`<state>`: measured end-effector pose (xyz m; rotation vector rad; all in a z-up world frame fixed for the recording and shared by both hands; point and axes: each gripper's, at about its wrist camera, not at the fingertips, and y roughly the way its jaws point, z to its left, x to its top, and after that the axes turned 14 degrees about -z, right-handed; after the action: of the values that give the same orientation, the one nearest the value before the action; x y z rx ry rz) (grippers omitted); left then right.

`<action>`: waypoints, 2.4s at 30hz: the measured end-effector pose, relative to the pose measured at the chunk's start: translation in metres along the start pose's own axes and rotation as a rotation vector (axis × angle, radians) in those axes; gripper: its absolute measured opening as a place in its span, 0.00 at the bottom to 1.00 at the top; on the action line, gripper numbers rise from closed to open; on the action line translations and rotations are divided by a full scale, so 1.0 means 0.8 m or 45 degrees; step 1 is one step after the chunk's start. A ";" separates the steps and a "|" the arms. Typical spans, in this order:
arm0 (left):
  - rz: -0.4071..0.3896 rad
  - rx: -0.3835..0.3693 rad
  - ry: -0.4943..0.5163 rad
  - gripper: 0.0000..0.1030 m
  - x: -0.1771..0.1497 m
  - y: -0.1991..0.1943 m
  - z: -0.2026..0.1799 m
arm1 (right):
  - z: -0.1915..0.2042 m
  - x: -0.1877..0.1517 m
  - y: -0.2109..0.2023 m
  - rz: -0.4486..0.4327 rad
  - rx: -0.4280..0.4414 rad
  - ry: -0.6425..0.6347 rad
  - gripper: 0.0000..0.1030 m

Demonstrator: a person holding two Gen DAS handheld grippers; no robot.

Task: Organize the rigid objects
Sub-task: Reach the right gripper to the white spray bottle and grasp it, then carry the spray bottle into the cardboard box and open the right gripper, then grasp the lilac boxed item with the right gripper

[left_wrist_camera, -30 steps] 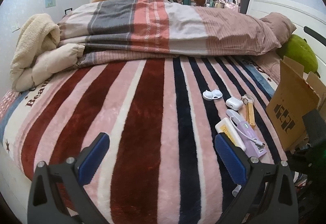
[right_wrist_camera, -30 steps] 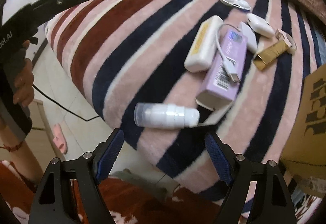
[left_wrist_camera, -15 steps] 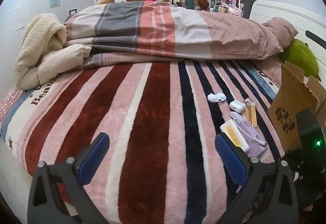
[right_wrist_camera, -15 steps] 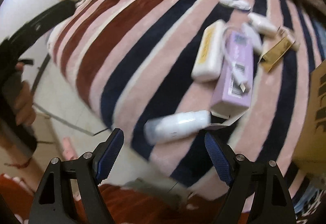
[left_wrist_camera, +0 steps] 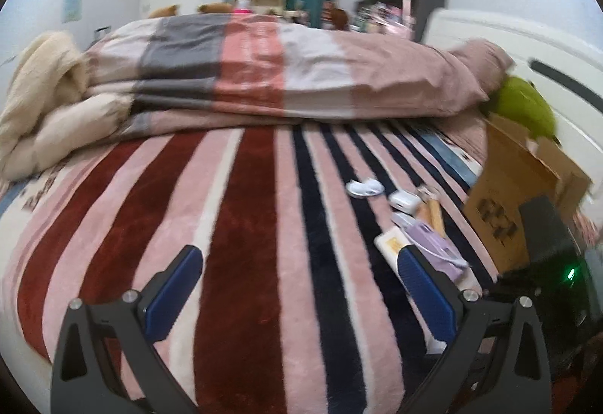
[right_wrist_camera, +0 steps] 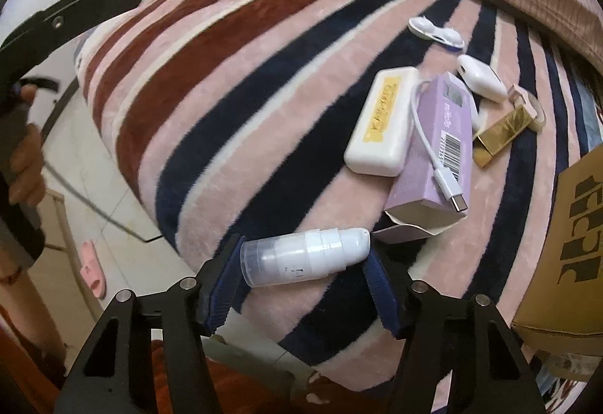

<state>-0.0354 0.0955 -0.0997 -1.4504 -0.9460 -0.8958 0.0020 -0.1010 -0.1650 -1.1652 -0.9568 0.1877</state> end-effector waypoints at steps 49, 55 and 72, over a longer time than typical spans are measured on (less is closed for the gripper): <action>0.372 -0.853 0.226 0.69 0.204 0.166 -0.269 | -0.188 0.059 -0.215 -0.502 -0.416 0.239 0.75; 0.217 -0.579 0.141 0.79 0.202 0.122 -0.158 | -0.113 0.085 -0.213 -0.606 -0.251 0.085 0.90; 0.241 -0.343 -0.073 0.79 0.058 0.083 -0.011 | -0.002 0.078 -0.054 -0.311 -0.129 0.051 0.45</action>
<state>0.0436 0.0870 -0.0818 -1.7721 -0.7342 -0.8680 0.0270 -0.0845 -0.0948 -1.1291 -1.0732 -0.0805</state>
